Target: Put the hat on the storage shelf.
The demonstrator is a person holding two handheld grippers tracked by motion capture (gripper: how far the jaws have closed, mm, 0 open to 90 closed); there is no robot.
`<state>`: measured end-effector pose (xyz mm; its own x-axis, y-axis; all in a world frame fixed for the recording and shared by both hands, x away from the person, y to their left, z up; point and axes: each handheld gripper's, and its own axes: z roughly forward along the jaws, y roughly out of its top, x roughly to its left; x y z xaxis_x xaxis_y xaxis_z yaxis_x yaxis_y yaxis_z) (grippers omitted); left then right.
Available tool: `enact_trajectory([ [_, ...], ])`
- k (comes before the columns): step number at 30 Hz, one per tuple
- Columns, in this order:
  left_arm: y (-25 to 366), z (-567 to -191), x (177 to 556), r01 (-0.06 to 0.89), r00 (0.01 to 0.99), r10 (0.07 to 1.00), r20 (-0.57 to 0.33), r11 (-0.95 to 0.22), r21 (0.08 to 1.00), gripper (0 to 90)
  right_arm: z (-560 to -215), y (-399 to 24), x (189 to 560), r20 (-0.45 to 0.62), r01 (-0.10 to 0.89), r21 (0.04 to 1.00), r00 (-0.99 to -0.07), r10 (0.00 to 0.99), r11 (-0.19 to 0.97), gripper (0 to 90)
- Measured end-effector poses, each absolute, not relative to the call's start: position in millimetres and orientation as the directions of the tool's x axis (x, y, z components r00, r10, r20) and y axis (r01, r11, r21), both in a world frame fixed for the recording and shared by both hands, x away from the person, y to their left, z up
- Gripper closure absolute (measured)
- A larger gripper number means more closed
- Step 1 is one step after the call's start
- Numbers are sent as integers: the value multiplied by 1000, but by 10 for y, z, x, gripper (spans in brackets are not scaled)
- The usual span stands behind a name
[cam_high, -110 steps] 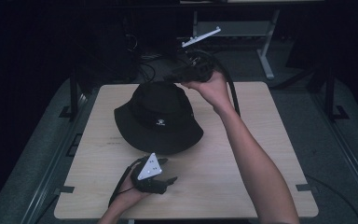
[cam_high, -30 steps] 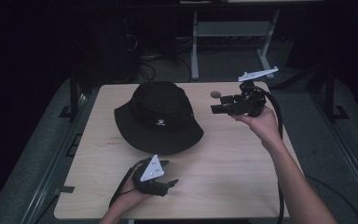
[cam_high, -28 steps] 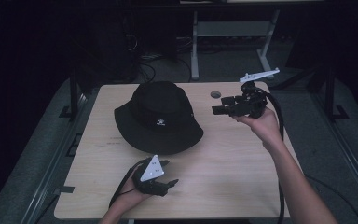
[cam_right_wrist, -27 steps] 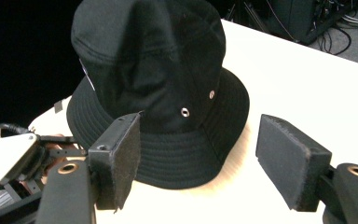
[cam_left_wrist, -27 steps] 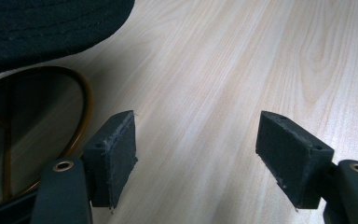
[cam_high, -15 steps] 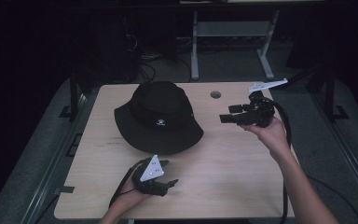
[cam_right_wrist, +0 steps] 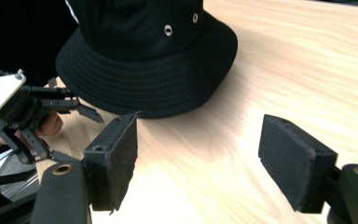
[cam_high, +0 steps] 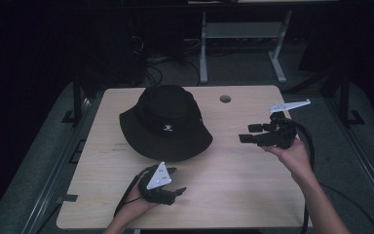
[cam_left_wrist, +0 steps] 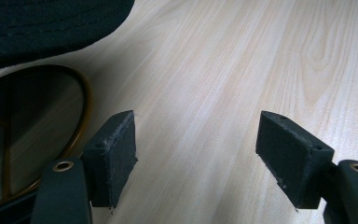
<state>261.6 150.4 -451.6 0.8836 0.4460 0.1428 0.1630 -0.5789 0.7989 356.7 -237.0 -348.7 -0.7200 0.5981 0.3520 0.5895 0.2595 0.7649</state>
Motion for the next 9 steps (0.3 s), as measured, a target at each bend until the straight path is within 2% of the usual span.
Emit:
enact_trajectory([
  [9,1503,-4519,2621,161,884,445,145,-580,798,283,-3669,-2498,3350,352,602,752,-710,610,268,274],
])
